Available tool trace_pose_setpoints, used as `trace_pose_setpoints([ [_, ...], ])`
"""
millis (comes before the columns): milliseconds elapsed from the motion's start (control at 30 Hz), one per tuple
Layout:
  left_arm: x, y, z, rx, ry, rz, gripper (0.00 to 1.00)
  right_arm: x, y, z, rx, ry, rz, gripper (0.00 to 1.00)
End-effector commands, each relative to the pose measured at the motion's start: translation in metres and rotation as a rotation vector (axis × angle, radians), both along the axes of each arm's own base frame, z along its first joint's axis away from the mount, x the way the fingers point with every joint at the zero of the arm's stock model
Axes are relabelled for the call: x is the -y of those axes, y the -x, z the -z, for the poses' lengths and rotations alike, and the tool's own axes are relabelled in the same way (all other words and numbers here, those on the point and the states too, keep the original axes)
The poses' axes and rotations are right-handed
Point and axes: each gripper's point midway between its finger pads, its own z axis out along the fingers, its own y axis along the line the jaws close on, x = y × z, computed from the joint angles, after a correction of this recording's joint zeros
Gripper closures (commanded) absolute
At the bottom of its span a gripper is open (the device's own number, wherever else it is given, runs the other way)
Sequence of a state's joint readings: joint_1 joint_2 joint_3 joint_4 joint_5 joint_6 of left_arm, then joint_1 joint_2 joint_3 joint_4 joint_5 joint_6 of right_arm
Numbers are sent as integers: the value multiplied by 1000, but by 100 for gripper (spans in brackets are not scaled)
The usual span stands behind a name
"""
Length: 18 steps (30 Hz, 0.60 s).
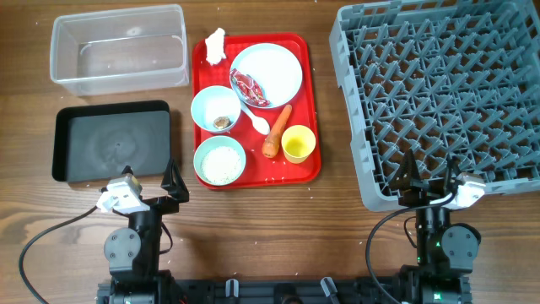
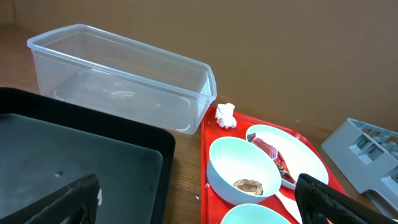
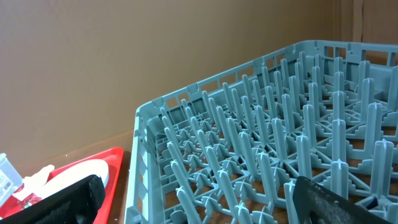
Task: Sort waste into correct bins and load items into the dishwasher rack
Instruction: 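Move the left gripper toward the green bowl of rice on the red tray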
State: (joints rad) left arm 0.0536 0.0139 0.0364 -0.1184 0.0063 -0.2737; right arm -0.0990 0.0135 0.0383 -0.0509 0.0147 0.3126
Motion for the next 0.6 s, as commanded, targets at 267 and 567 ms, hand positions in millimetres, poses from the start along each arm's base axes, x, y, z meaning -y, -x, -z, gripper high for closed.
trace_pose_setpoints([
  [267, 1, 0, 1, 9, -15, 11, 0, -3, -1, -7, 35, -1, -18, 0],
  [567, 2, 6, -43, 68, -64, 15, 0, -48, 7, -76, 177, 216, -267, 0],
])
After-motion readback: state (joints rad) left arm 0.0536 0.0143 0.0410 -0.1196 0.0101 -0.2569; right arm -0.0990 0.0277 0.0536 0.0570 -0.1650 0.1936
